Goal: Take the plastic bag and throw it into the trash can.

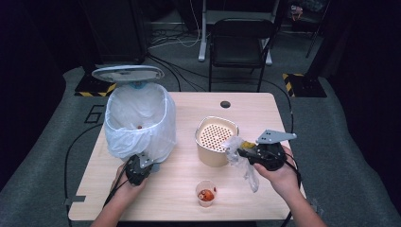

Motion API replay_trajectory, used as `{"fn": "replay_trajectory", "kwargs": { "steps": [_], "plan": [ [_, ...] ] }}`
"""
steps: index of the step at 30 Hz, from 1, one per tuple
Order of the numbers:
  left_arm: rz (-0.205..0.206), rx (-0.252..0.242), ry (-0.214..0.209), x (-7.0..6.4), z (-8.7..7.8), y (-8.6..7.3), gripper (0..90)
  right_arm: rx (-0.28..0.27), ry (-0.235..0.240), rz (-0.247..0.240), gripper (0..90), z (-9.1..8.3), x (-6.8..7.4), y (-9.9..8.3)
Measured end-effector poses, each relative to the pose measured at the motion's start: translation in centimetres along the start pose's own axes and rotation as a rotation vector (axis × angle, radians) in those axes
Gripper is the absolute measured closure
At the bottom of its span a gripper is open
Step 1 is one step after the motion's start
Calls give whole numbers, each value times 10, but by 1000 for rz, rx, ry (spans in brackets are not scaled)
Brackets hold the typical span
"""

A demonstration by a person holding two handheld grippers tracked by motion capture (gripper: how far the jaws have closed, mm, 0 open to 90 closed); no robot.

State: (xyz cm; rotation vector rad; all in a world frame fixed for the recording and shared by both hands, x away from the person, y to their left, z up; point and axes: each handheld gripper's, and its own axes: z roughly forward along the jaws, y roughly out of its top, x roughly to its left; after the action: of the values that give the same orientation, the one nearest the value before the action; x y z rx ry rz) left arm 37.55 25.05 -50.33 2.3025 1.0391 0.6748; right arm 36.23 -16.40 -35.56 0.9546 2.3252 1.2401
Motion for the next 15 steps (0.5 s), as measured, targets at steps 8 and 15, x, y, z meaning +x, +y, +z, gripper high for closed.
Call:
{"fn": "replay_trajectory", "kwargs": {
  "steps": [8,15],
  "plan": [
    [0,1,4,0,0,0,900,-5,15,-61,760,5,4,34],
    [10,2,-2,0,0,0,900,7,26,-103,760,18,2,60]
  ]
}}
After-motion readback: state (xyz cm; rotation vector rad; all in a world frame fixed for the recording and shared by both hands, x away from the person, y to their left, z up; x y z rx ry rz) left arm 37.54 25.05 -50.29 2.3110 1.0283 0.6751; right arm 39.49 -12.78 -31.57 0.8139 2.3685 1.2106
